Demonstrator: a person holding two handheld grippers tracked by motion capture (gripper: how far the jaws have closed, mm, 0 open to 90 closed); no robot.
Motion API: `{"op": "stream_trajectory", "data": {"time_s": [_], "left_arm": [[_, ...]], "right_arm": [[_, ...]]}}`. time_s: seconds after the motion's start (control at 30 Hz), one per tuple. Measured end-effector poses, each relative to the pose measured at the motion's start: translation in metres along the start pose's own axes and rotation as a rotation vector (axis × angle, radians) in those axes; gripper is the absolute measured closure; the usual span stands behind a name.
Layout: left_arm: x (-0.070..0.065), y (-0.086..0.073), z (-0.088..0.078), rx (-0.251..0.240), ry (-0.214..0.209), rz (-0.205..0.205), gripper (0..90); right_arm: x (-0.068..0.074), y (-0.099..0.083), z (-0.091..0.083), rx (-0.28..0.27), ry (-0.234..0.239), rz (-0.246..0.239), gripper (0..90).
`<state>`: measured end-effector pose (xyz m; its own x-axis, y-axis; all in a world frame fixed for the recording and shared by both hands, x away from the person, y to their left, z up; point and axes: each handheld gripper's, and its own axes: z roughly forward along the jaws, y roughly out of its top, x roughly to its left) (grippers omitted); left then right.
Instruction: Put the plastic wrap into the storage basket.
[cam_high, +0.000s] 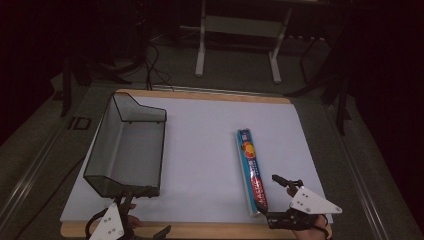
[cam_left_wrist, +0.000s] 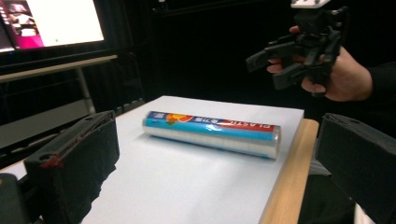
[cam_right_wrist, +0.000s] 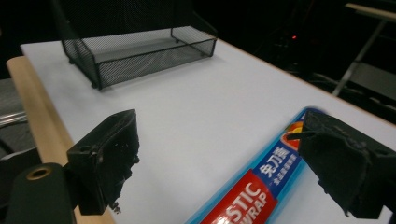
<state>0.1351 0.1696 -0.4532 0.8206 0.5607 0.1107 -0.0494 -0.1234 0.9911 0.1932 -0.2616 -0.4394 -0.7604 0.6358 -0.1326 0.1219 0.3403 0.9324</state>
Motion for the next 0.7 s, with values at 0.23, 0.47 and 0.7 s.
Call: {"op": "stream_trajectory", "data": {"time_s": [0.23,0.47,0.7], "left_arm": [[0.004,0.000,0.006,-0.001,-0.017,0.015,0.5],[0.006,-0.002,0.008,0.013,-0.017,0.029,0.6],[0.007,-0.004,0.009,0.025,-0.007,0.015,0.6]], "right_arm": [[-0.004,0.010,0.009,0.009,-0.017,-0.011,12.5],[-0.011,0.016,0.019,0.009,-0.029,-0.002,12.5],[-0.016,0.023,0.028,0.014,-0.067,0.037,12.5]]}}
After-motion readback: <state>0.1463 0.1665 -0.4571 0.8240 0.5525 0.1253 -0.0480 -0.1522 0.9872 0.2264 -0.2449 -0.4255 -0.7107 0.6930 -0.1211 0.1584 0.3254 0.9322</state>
